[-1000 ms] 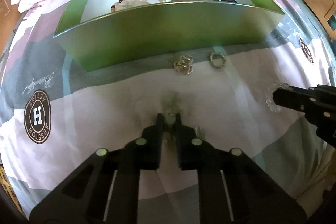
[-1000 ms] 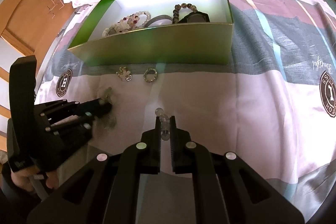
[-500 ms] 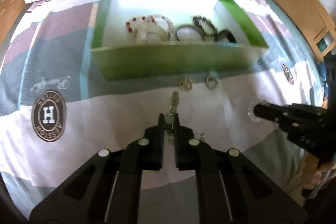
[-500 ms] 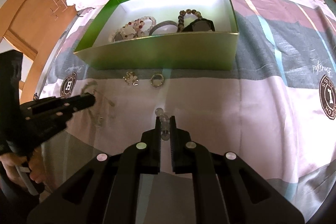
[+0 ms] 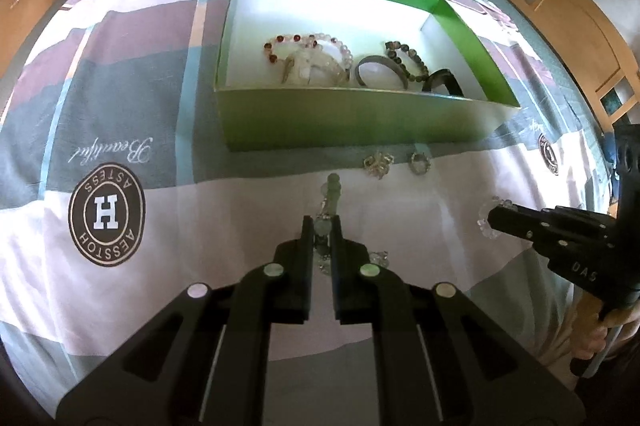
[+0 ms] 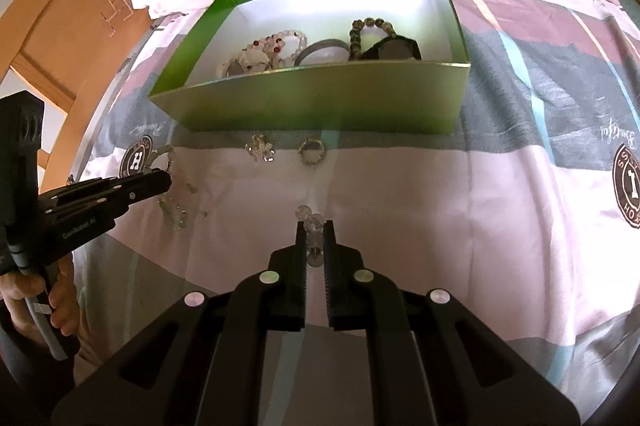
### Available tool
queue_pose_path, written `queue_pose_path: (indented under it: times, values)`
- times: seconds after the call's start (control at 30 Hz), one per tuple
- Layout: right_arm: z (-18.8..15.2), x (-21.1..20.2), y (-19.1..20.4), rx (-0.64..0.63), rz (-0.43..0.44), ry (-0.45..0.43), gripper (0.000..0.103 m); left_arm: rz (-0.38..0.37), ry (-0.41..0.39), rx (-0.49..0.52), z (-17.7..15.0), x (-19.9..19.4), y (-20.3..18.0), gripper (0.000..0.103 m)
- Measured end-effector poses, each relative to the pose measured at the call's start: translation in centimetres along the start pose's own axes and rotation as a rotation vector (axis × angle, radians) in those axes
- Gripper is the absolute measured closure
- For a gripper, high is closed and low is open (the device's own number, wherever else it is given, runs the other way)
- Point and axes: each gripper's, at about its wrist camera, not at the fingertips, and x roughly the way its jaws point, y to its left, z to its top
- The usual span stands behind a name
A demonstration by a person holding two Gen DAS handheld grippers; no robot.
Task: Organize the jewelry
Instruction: 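Lower both bracelets into the green box and open both tools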
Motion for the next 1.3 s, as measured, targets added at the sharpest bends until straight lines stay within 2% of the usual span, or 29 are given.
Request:
queue_pose_path:
  times: [0.17,0.33,0.47,0.57,0.63,0.7,0.8,0.9,1.0,1.17,1.3]
  values:
    - [0.0,-0.4,0.1,0.016,0.001,-0.039,0.096,-0.002,-0.013,0.000,0.1,-0.7,-0.1,0.096]
    - [1.6,-2.3,0.9,0.005,0.008,-0.096,0.096,-0.028,-0.080,0.025,1.6,-2.9,-1.1,0.096]
    - [4.8,-3.6,2.0,-0.019,-0.006,-0.158,0.096,-0.028,-0.145,0.034,5.1,-4.9,-2.1,0.096]
    - [8.2,-2.7,2.6,-0.016,-0.004,-0.183,0.096,-0.008,-0.190,0.046,8.6,-4.9,-2.9,0.096]
    - [10.8,-1.1,2.9,-0.017,-0.031,-0.184,0.096,0.033,-0.192,0.049,11.2,-3.6,-3.1,0.096]
    - [12.4,0.5,2.8,-0.011,-0.060,-0.184,0.096,0.058,-0.160,0.034,13.4,-1.3,-2.7,0.096]
    - [15.1,3.6,2.1,0.010,-0.065,-0.145,0.096,0.100,-0.143,0.015,15.3,1.5,-1.5,0.096]
    - [16.8,5.6,1.0,0.026,-0.109,-0.139,0.096,0.112,-0.113,-0.028,17.0,4.1,0.3,0.096]
    - [17.5,7.2,1.3,-0.051,-0.169,-0.124,0.096,0.114,-0.080,-0.032,17.9,6.6,1.2,0.096]
    - [17.5,9.2,0.5,-0.031,-0.113,-0.065,0.096,0.120,-0.077,0.008,18.0,8.6,0.8,0.096]
    - [17.1,9.6,-0.1,0.005,-0.069,-0.047,0.096,0.113,-0.059,-0.029,17.6,9.4,1.2,0.095]
